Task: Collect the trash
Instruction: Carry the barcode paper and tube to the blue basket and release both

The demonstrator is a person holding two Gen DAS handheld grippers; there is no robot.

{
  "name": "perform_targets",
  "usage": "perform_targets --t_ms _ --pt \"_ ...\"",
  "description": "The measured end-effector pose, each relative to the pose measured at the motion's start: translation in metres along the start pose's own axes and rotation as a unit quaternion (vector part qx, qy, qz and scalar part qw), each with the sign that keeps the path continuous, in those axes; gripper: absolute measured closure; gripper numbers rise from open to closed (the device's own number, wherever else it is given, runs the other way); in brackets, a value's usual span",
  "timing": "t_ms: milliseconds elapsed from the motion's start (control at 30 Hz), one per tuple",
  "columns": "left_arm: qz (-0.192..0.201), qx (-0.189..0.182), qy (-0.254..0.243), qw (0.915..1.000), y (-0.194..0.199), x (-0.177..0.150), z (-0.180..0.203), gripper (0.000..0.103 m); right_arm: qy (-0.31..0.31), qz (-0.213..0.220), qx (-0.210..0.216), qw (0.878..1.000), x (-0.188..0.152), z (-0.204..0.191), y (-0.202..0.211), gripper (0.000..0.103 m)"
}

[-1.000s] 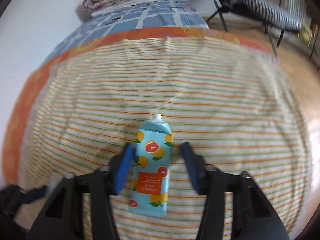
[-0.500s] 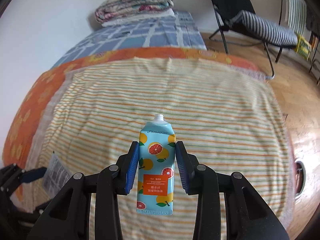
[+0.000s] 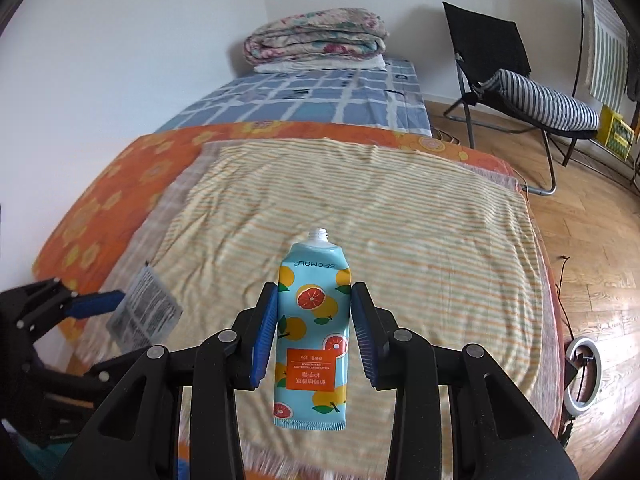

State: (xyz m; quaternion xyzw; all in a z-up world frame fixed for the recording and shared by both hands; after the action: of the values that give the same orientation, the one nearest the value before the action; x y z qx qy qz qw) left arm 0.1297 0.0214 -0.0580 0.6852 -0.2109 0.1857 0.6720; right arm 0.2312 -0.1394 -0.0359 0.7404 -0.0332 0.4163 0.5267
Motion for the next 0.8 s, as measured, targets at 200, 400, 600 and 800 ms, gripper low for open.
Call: perform_targets --t_ms 200,400,600,800 --pt "0.010 -0.020 0.004 0.9997 0.028 -0.027 0.016 0.043 0.003 0.003 0.022 1.000 -0.035 -0.015 0.033 0.068" --pt "0.005 -0.032 0.001 0.9995 0.040 -0.057 0.032 0.043 0.017 -0.011 0.033 0.999 -0.081 -0.032 0.052 0.068" --pt "-0.004 -0.039 -0.001 0.9992 0.043 -0.088 0.046 0.043 0.024 -0.028 0.038 0.999 -0.123 -0.042 0.060 0.068" --pt "-0.017 -0.050 0.002 0.9986 0.041 -0.117 0.057 0.043 0.021 -0.043 0.050 0.998 -0.152 -0.046 0.062 0.068"
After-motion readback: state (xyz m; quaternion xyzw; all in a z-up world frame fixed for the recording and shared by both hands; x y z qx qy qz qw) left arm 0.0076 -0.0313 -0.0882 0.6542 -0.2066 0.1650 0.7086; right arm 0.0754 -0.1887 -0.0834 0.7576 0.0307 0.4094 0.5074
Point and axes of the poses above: each gripper's, at about its wrist camera, not at the fingertips, and y roughly against the way its jaws point, z to its right, x to its top, the point moved 1 cm from there along -y, roughly the way its jaws point, and after that the axes turned 3 degrees about -z, right-handed, at the moved point
